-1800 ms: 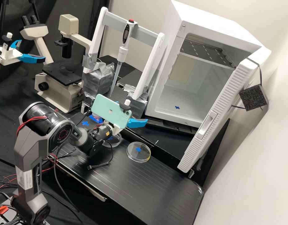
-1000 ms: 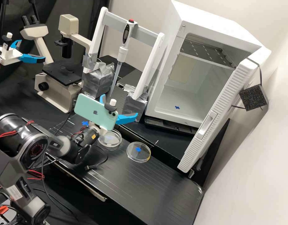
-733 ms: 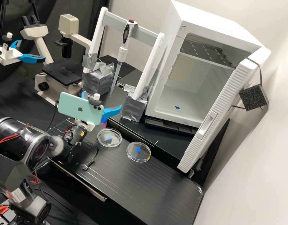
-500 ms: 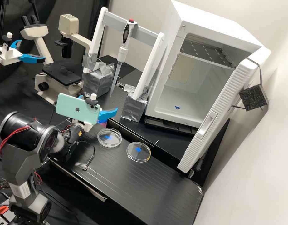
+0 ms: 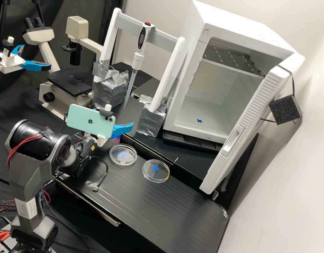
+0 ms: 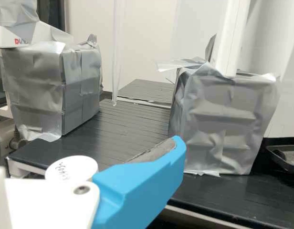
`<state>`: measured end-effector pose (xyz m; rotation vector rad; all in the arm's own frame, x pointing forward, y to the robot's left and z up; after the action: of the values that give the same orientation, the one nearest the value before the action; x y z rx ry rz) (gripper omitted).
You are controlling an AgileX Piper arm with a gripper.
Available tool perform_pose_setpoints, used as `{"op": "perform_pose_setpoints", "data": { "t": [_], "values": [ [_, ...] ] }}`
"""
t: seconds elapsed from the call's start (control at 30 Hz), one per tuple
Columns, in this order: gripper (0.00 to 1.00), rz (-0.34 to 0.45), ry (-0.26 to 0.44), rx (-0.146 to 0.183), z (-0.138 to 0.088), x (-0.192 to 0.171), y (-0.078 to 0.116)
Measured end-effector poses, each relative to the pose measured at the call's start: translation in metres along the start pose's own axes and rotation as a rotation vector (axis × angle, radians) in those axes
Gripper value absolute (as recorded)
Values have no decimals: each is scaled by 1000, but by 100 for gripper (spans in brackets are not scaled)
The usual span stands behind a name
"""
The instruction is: Open the bottle
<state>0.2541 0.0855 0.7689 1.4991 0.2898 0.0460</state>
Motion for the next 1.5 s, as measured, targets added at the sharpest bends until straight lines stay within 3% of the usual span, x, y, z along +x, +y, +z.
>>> {"op": "perform_pose_setpoints", "data": {
  "t": [1.5],
  "values": [
    [0, -34, -42, -2, 10, 3, -7]
  ]
}}
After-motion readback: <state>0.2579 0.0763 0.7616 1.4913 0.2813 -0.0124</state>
